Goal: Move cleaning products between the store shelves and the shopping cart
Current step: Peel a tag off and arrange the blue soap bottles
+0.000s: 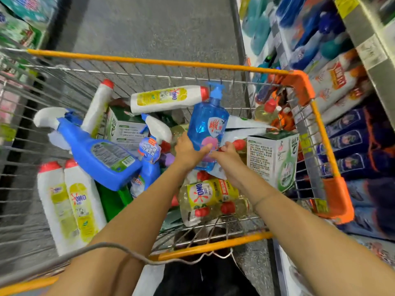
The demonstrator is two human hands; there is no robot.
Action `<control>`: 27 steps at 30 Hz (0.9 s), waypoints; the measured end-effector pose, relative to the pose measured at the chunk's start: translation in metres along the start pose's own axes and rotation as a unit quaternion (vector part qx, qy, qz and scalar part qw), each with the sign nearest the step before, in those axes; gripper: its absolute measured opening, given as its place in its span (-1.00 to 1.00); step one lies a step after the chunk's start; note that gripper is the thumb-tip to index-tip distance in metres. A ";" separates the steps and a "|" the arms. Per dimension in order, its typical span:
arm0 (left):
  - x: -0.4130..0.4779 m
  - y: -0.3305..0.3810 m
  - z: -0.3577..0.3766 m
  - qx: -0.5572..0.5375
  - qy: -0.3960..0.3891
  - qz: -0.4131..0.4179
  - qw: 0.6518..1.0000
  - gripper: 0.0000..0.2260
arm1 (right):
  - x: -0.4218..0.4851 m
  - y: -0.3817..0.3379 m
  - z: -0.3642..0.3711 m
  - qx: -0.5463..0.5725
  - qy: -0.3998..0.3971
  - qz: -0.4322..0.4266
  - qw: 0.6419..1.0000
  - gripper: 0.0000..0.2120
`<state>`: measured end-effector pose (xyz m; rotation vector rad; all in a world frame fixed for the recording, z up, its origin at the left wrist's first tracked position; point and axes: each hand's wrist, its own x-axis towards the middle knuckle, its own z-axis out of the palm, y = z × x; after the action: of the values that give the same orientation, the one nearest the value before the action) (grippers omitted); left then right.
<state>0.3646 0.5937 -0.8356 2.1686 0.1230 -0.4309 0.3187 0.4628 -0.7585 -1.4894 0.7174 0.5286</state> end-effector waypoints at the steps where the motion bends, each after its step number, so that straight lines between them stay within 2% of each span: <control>1: -0.004 0.006 -0.004 0.011 0.000 -0.005 1.000 -0.16 | 0.002 0.002 0.001 0.016 -0.013 0.008 1.000 -0.44; 4: -0.023 0.034 -0.019 0.043 -0.004 -0.043 0.998 -0.18 | 0.004 0.002 0.006 0.066 -0.031 0.031 0.997 -0.37; 7: -0.028 0.051 -0.027 0.061 -0.026 -0.063 0.996 -0.15 | 0.016 0.006 0.006 0.084 -0.039 0.036 0.995 0.02; 9: -0.023 0.051 -0.028 0.067 -0.035 -0.085 0.994 -0.16 | 0.035 0.016 0.002 0.070 -0.040 0.027 0.996 0.11; 12: -0.017 0.045 -0.023 0.025 -0.003 -0.094 0.995 -0.06 | 0.033 0.014 -0.001 0.066 -0.025 0.016 0.997 -0.04; 15: -0.025 0.042 -0.018 -0.036 -0.023 -0.072 0.996 -0.26 | 0.015 0.002 -0.002 0.083 0.005 0.022 0.996 -0.10; 18: -0.037 0.047 -0.026 -0.052 0.012 -0.021 0.998 -0.32 | -0.017 -0.010 0.000 0.091 0.017 -0.007 0.996 -0.61; 19: -0.042 0.050 -0.031 -0.084 0.017 -0.014 0.996 -0.33 | -0.026 -0.011 -0.001 0.097 0.014 -0.025 0.995 -0.67; 21: -0.059 0.060 -0.044 -0.202 0.016 -0.034 0.979 -0.43 | -0.045 -0.014 -0.006 0.098 0.007 -0.076 0.992 -0.69; 24: -0.099 0.080 -0.063 -0.379 -0.006 -0.061 0.923 -0.62 | -0.079 -0.024 -0.010 0.079 -0.034 -0.153 0.984 -0.81; 27: -0.135 0.088 -0.080 -0.426 -0.032 -0.040 0.903 -0.56 | -0.113 -0.031 -0.008 0.036 -0.058 -0.208 0.976 -0.79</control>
<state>0.2804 0.6145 -0.6773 1.2854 0.3038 -0.3945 0.2622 0.4665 -0.6558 -1.4749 0.3155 0.2622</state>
